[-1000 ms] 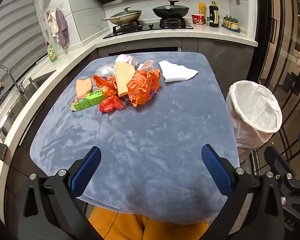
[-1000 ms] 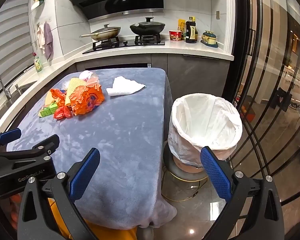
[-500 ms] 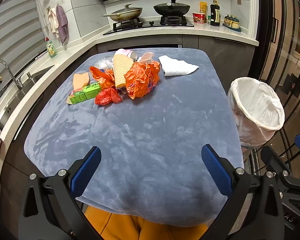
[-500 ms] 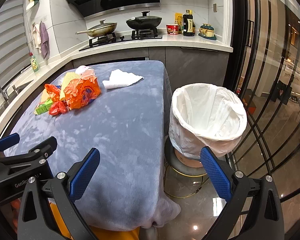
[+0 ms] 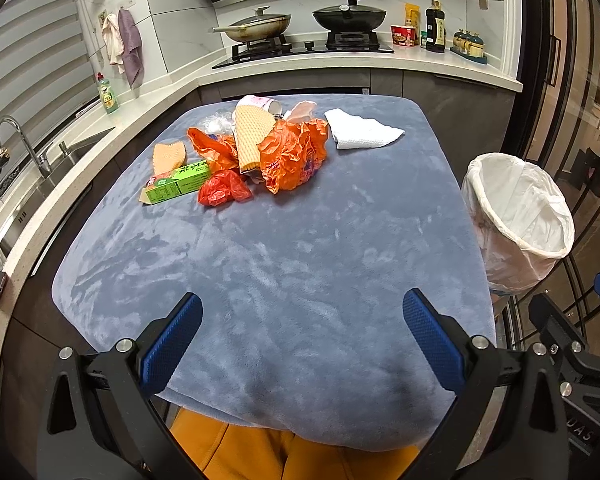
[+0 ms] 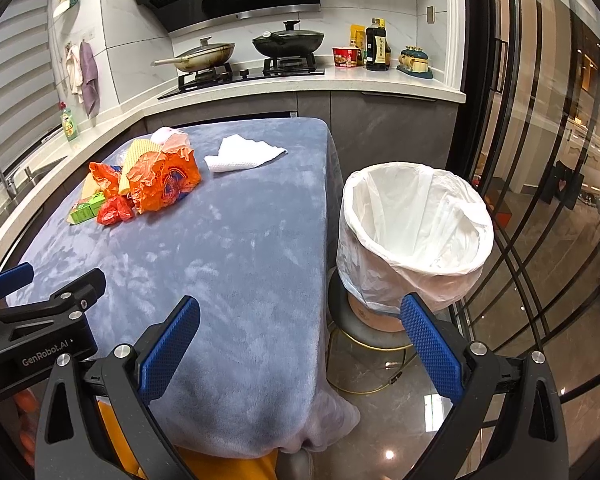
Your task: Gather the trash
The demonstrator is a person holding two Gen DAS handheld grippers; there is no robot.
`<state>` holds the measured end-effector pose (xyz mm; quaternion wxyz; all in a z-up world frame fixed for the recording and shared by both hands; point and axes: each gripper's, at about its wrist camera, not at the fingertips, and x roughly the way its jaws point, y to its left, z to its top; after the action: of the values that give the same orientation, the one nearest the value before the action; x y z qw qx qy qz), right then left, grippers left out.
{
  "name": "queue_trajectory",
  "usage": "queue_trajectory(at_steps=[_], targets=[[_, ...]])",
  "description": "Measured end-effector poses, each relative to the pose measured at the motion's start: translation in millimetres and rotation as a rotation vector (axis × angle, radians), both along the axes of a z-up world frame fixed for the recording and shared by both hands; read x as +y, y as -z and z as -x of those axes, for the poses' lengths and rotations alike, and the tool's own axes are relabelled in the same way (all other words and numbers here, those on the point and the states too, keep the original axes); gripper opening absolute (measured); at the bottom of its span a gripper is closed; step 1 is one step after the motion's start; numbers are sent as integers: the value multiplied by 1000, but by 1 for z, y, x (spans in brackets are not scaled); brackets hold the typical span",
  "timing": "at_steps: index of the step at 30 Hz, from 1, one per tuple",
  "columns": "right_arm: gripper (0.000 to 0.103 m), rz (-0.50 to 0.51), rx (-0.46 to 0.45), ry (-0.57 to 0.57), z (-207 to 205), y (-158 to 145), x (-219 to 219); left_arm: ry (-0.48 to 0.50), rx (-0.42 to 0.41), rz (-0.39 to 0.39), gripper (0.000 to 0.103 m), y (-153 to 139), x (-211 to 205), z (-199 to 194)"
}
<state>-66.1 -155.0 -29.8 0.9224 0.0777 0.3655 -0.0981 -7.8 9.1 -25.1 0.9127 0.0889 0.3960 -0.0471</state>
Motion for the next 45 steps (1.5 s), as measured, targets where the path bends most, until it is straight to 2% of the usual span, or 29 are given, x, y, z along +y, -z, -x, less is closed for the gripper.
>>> queue_trajectory(at_steps=[45], targets=[[96,11,-6,1,5,0,1,0,-3,-3,96,-1,0,2]])
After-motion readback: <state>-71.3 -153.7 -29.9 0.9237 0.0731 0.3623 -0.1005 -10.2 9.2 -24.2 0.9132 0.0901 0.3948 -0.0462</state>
